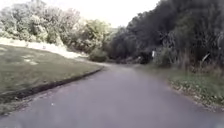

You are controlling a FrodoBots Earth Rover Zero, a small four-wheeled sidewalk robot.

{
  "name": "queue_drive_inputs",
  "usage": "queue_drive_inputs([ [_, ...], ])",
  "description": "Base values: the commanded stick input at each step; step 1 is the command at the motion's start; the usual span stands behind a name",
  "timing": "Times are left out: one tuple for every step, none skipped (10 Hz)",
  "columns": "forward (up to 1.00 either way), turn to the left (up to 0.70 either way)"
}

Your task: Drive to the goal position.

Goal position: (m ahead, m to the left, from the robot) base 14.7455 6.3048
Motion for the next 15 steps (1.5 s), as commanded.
queue_drive_inputs([
  [1.00,-0.02],
  [1.00,-0.13],
  [1.00,-0.25],
  [1.00,-0.27],
  [1.00,-0.27],
  [1.00,-0.25],
  [1.00,-0.14],
  [1.00,-0.02],
  [1.00,0.00],
  [1.00,0.00],
  [1.00,0.00],
  [1.00,0.00],
  [1.00,0.00],
  [1.00,0.00],
  [1.00,0.00],
])
